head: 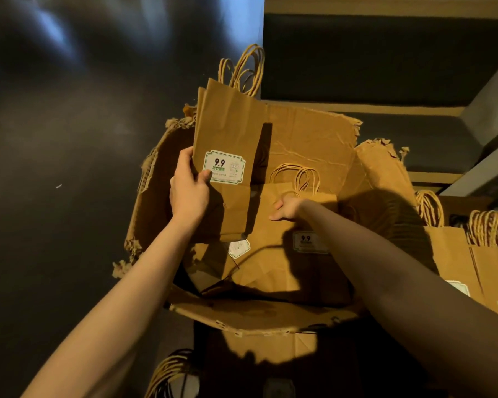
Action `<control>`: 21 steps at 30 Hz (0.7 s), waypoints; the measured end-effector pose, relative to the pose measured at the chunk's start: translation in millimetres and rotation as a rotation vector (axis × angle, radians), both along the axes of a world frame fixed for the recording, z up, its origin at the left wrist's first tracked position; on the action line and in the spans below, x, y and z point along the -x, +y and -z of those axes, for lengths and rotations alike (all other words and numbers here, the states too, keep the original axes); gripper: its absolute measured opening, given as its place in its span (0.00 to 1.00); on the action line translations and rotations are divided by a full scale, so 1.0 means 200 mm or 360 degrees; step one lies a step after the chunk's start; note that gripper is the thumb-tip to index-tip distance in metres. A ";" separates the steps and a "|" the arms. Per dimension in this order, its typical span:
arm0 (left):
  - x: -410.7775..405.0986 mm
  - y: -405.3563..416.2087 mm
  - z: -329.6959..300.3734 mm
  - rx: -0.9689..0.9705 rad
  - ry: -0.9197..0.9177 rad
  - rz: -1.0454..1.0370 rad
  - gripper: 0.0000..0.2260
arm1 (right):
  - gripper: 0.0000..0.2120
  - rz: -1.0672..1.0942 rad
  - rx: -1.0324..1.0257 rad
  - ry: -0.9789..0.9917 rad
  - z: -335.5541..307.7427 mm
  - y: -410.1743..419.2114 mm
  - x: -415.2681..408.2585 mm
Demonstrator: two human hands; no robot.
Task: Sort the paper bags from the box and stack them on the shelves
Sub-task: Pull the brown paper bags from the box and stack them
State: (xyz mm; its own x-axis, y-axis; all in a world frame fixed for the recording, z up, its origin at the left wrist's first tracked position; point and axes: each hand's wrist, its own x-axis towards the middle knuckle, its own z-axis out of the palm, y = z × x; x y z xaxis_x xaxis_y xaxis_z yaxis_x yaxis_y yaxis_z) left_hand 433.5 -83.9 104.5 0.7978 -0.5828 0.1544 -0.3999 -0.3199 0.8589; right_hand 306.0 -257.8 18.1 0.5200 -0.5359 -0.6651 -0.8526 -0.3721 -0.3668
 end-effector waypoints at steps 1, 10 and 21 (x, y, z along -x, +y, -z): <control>0.00 0.00 0.00 0.0001 0.0002 0.0001 0.19 | 0.31 0.0066 -0.0022 -0.0016 0.01 0.01 0.00; 0.05 0.03 -0.03 0.0012 0.0043 0.0021 0.18 | 0.09 0.0296 0.0017 -0.0355 -0.09 0.06 0.05; 0.14 -0.02 -0.25 0.0183 -0.0062 0.0104 0.24 | 0.14 0.0260 0.0900 -0.0728 -0.76 0.11 0.30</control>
State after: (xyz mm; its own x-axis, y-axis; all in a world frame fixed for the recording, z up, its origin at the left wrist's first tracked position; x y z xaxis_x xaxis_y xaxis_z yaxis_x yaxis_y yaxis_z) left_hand 406.0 -88.6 155.5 0.7509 -0.6098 0.2534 -0.4504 -0.1924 0.8719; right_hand 245.9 -236.4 169.9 0.5633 -0.8262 -0.0010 -0.7212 -0.4911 -0.4885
